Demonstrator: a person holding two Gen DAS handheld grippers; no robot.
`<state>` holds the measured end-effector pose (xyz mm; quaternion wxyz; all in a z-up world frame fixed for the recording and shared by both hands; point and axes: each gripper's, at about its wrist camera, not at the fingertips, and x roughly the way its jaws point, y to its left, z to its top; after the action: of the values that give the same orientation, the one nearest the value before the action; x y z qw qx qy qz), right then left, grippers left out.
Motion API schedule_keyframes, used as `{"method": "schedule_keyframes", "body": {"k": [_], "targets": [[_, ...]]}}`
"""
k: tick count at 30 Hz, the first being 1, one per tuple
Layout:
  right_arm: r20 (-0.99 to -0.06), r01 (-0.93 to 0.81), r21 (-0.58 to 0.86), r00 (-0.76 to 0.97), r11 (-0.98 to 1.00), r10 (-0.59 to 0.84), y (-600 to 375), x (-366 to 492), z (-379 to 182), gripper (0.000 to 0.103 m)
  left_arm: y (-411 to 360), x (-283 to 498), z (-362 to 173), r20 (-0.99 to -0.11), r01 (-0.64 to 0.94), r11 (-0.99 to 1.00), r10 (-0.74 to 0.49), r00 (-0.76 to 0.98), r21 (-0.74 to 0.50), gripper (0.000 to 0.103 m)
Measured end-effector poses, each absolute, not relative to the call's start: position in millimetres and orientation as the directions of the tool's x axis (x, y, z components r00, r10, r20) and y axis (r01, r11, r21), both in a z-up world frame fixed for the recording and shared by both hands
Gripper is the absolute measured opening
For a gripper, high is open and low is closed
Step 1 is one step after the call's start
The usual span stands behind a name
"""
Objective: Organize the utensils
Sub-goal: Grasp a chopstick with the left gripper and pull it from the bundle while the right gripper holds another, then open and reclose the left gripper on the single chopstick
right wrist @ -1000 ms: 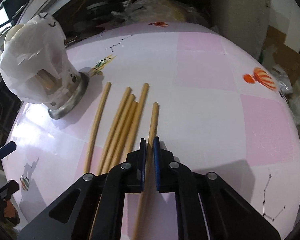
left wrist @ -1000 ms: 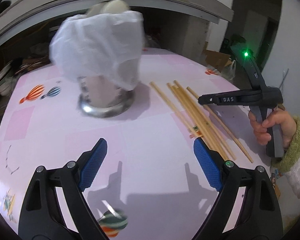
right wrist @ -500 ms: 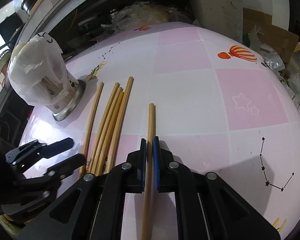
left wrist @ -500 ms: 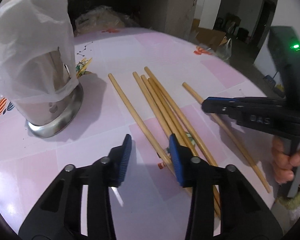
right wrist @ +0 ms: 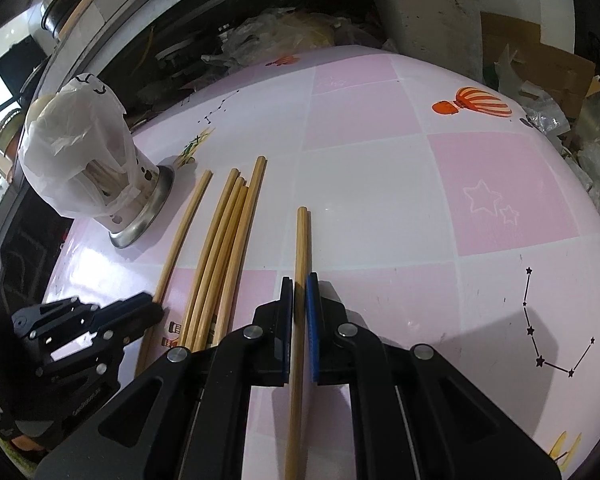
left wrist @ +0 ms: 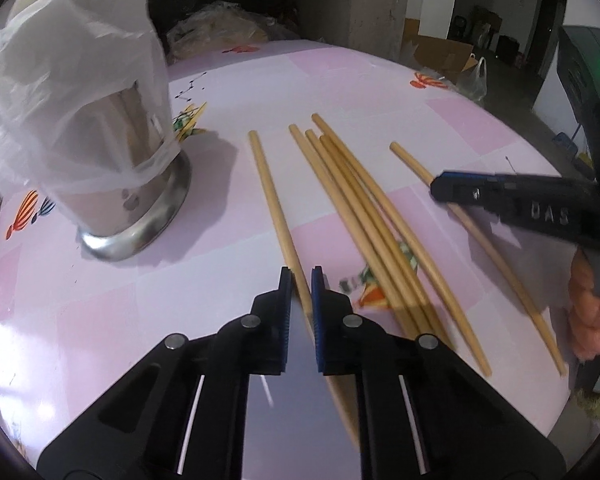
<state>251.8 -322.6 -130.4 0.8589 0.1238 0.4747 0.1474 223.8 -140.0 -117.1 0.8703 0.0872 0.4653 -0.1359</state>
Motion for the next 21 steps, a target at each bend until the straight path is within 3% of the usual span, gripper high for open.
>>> {"method": "schedule_keyframes", "body": {"k": [17, 21], "targets": [[-0.787, -0.119, 0.363, 0.492, 0.924, 0.372, -320.7, 249.2, -130.2, 0.007, -62.3, 161.9, -113.9, -0.889, 0.185, 0.983, -0.081, 0.451, 0.005, 0.006], [-0.788, -0.119, 0.362, 0.491, 0.925, 0.371, -320.3, 249.2, -130.2, 0.007, -53.6, 154.4, -111.1, -0.886, 0.186, 0.982, -0.115, 0.450, -0.033, 0.006]]}}
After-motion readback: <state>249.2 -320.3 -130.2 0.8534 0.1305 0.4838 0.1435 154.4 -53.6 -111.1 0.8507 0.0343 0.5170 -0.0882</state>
